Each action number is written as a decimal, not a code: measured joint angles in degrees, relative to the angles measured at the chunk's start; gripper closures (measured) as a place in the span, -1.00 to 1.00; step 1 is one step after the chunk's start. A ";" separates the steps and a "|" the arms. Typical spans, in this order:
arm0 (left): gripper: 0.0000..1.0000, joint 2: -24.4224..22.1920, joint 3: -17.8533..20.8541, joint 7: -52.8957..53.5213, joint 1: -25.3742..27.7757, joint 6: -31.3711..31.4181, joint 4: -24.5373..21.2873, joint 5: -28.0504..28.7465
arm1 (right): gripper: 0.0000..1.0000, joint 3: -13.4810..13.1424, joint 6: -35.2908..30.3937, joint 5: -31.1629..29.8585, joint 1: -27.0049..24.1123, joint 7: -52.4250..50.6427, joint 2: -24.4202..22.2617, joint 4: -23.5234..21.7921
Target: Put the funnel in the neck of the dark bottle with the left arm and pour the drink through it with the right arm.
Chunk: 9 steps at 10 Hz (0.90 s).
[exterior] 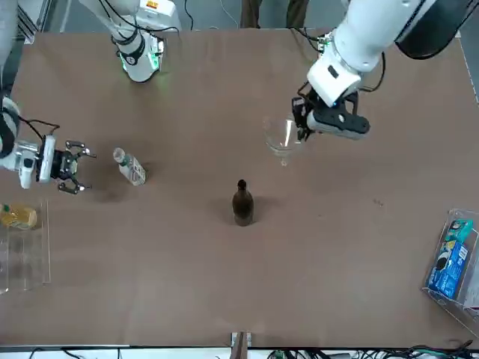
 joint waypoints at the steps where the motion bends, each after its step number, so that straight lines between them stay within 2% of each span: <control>1: 0.81 2.00 -1.80 -2.06 -0.11 3.74 0.13 0.00 | -1.00 -0.32 -1.45 2.06 -0.30 -6.02 1.92 0.10; 4: 0.81 7.53 -2.54 -3.02 -0.95 9.83 0.53 -0.01 | -1.00 -1.41 -7.69 6.75 -0.90 -18.82 8.64 1.68; 9: 0.81 10.96 -2.79 -3.00 -0.97 11.02 0.94 -2.66 | -1.00 -1.55 -14.11 10.40 -0.96 -21.23 17.86 3.14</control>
